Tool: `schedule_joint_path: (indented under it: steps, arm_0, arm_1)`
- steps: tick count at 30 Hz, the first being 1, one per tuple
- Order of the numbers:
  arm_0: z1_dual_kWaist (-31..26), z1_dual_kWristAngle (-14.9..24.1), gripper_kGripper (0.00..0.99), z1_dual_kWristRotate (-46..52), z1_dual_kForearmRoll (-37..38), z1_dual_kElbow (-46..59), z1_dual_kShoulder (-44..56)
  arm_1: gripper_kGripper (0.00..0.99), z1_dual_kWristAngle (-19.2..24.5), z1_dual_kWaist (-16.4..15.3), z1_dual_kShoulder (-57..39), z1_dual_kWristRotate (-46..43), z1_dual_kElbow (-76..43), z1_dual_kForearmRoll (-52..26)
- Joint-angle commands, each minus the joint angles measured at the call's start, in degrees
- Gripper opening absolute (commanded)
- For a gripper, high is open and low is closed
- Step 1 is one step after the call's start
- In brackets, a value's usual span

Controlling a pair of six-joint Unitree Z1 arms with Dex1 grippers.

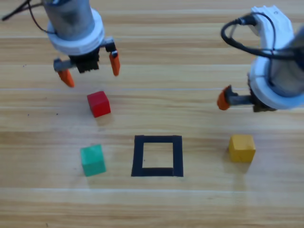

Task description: Stack the blocks in the rectangular block: red at the bottom, yellow in the middle, green on top

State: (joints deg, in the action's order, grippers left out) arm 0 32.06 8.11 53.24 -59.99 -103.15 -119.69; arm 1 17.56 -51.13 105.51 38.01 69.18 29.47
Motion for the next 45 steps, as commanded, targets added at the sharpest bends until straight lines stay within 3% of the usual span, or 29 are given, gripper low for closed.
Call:
schedule_joint_path:
  steps: [1, 4, 19, 31, 32, 33, 35, 36, 41, 45]
  arm_0:
    - [-1.3, -0.9, 0.974, 3.72, -0.74, -0.83, -5.29]
    - [-1.3, -0.9, 0.974, 5.91, -0.74, -1.18, -6.87]
    - [-3.49, -2.22, 0.971, 8.9, -0.57, -6.01, -13.99]
    - [-5.78, -2.92, 0.96, 6.79, 0.05, -6.54, -17.33]
    - [-5.78, -3.01, 0.959, 6.79, 0.05, -6.63, -17.68]
    - [-5.78, -3.1, 0.959, 6.79, 0.13, -6.72, -17.94]
    - [-5.87, -3.19, 0.948, 6.79, 0.31, -6.89, -18.47]
    - [-5.78, -3.36, 0.937, 6.79, 0.31, -6.98, -18.65]
    - [-5.6, -4.15, 0.879, 6.44, 1.01, -6.98, -19.17]
    - [-5.43, -5.03, 0.607, 4.42, 1.54, -6.72, -19.26]
  arm_1:
    - [0.989, -5.43, 3.5, 11.21, 3.21, 4.91, 6.04]
    - [0.99, -7.81, 3.85, 12.26, 5.58, 4.47, 6.21]
    - [0.986, -9.3, 3.94, 14.11, 8.4, 3.51, 6.21]
    - [0.807, -10.18, 4.38, 15.87, 8.75, 3.33, 6.21]
    - [0.764, -10.27, 4.46, 15.87, 8.66, 3.33, 6.21]
    - [0.653, -10.36, 4.46, 15.87, 8.48, 3.42, 6.21]
    - [0.179, -10.53, 4.55, 15.96, 7.96, 3.33, 6.21]
    - [0.018, -10.53, 4.64, 15.87, 7.78, 3.15, 6.21]
    - [0.0, -10.62, 4.73, 13.41, 7.25, 2.36, 6.21]
    - [0.0, -10.27, 4.73, 8.57, 6.55, 1.92, 7.8]
